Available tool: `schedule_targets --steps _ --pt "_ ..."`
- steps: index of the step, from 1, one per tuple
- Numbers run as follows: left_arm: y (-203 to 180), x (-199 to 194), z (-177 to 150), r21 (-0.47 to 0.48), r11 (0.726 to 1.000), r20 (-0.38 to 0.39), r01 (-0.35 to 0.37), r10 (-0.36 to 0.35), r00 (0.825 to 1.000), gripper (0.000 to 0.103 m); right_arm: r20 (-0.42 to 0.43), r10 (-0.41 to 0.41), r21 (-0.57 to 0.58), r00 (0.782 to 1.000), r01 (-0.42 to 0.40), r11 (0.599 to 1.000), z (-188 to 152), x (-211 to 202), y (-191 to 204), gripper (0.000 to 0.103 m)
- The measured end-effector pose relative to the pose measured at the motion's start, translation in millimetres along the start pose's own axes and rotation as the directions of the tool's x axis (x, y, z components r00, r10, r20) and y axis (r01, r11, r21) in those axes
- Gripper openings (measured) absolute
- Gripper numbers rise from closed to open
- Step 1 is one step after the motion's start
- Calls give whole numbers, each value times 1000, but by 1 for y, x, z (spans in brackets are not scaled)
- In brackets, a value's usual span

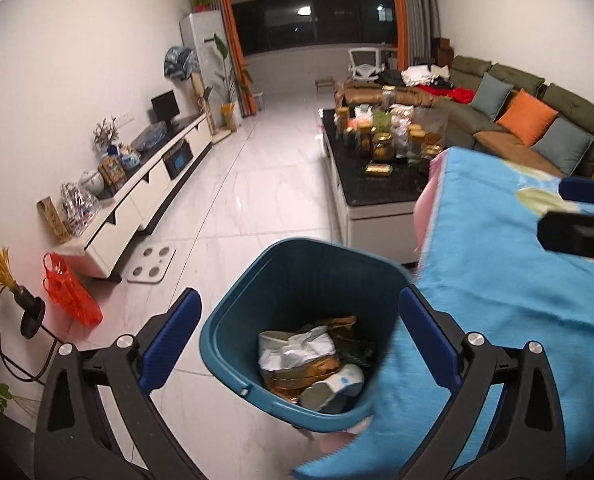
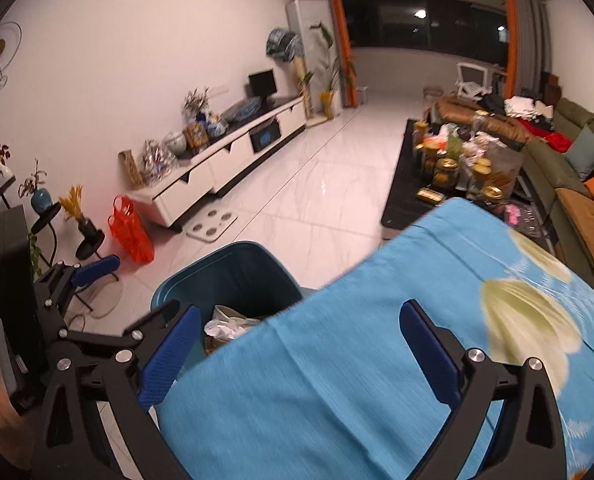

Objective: Collect trash
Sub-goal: 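Move both grippers back over the table toward the orange peel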

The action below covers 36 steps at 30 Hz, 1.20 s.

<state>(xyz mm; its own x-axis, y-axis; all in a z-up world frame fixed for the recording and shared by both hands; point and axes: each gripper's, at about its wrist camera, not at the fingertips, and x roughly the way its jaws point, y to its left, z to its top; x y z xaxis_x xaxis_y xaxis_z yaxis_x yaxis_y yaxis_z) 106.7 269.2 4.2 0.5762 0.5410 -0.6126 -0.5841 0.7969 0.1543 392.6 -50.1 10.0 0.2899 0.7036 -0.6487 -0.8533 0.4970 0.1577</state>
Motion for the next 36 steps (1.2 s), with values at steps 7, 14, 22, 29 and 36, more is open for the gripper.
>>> schedule_targets --steps 7,14,22,29,36 --pt "-46 -49 4 46 996 65 72 -75 995 97 100 -95 27 990 93 995 -48 -65 -29 96" --pt "-100 -85 2 105 982 92 159 -168 981 97 148 -207 88 967 196 977 -101 -122 -58 96" --pt "-143 -109 -10 139 956 91 257 -270 958 97 182 -308 204 934 270 941 -158 -170 -82 96" --pt "-173 -118 -20 166 927 74 337 -352 933 97 207 -392 323 897 315 892 -200 -210 -91 96" --pt "-196 -127 -30 197 897 54 397 -414 909 97 198 -467 388 862 369 845 -227 -238 -102 96"
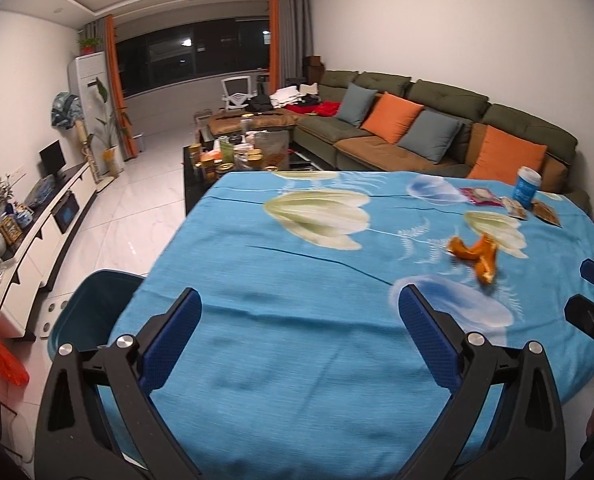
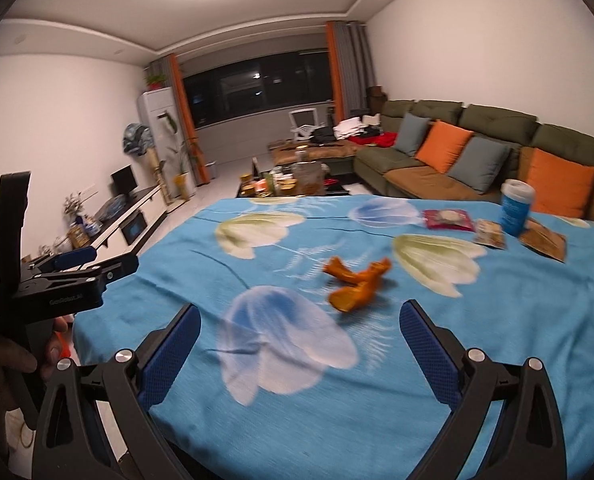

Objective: Collect trash
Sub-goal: 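Move both grippers back over the table toward the orange peel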

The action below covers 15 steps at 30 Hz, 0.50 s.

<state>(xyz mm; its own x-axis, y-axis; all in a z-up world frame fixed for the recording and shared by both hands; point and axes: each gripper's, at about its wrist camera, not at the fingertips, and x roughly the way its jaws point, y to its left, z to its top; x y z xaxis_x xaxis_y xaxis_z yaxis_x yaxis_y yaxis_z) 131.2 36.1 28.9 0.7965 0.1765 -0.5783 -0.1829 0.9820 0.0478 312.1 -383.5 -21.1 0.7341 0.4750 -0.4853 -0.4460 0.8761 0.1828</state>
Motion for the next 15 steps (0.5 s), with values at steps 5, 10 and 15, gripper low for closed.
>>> schedule_targets --steps 5,10,15 --pt "-14 -4 -6 0 999 2 50 -50 999 97 15 -45 28 999 45 999 -9 -18 -15 96" --pt "-20 -17 -14 -13 995 45 102 -102 994 97 25 -81 45 996 80 996 -16 -27 -23 96" --pt "-20 -30 -21 -24 991 95 132 -129 987 97 34 -107 52 994 106 993 -21 -35 -26 96"
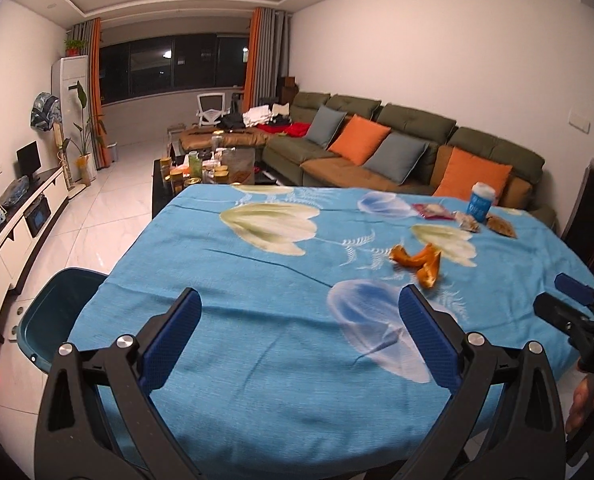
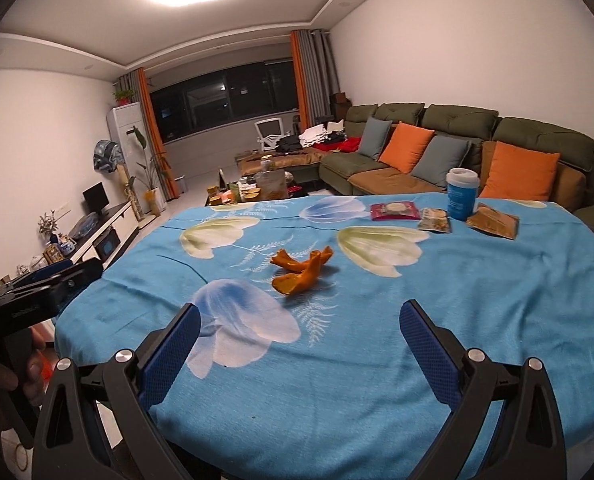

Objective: Collect trash
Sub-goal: 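Move both grippers back over the table toward the orange peel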

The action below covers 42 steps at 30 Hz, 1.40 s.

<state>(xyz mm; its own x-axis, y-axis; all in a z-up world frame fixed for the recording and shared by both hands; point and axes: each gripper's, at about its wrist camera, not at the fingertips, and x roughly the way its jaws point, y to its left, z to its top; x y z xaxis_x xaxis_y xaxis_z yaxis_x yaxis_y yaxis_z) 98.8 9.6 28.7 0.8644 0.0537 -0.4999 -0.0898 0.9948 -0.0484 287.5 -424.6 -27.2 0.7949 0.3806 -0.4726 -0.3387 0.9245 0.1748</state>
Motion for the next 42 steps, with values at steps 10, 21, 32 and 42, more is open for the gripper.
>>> schedule_targets --steps 10,21,32,42 --pt "-5 12 -2 7 999 -19 38 -38 999 97 -30 -15 7 999 15 1000 0 12 -4 96" --pt "-3 37 0 9 999 -61 48 -47 997 97 -70 -3 -1 998 3 1000 7 41 -7 96" --pt "-3 67 12 10 999 -86 44 -43 995 97 -137 4 -45 990 -10 999 28 86 -6 96" --pt "-1 96 27 14 999 -103 50 -49 993 97 -306 55 -9 951 -60 998 44 150 -13 85"
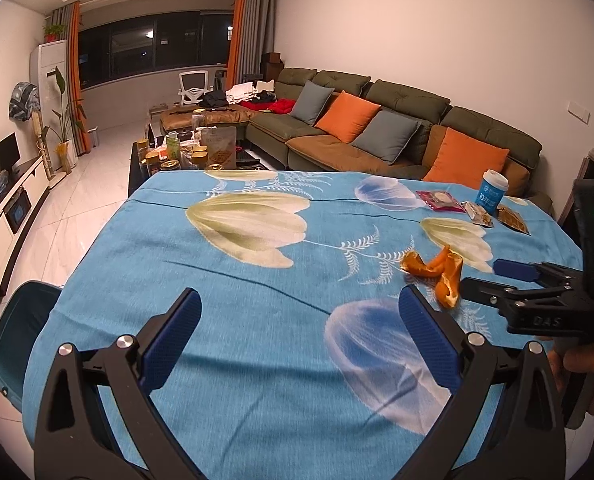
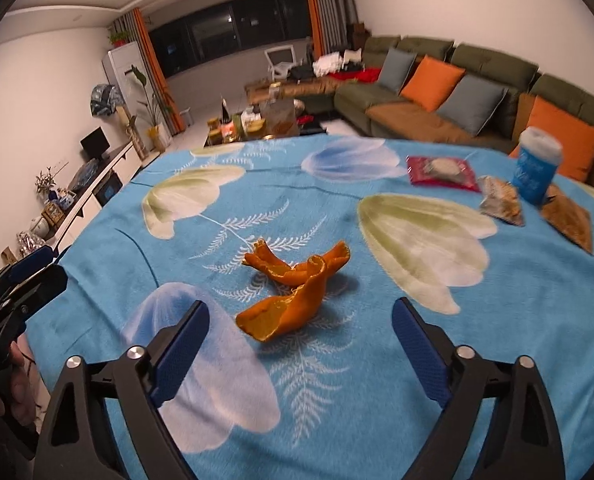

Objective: Collect trash
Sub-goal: 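Move both grippers back over the table toward the orange peel, then grasp an orange peel piece with the right gripper while the left grasps another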

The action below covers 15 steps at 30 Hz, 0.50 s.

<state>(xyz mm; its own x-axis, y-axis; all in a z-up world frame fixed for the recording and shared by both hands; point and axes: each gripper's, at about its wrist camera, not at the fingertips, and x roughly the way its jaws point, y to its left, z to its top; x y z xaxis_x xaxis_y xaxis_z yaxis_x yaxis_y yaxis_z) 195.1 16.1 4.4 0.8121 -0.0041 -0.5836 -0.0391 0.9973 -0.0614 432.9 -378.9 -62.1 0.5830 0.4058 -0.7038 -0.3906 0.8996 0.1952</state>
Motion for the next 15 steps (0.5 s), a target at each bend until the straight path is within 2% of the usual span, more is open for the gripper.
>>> schedule_targets --steps 11,15 --pt "1 34 13 -1 1000 -31 22 -22 999 97 -101 53 20 993 -52 998 8 37 -7 53" --pt "-5 46 19 8 999 -39 32 -32 999 97 -106 86 29 991 -83 996 9 39 -8 33"
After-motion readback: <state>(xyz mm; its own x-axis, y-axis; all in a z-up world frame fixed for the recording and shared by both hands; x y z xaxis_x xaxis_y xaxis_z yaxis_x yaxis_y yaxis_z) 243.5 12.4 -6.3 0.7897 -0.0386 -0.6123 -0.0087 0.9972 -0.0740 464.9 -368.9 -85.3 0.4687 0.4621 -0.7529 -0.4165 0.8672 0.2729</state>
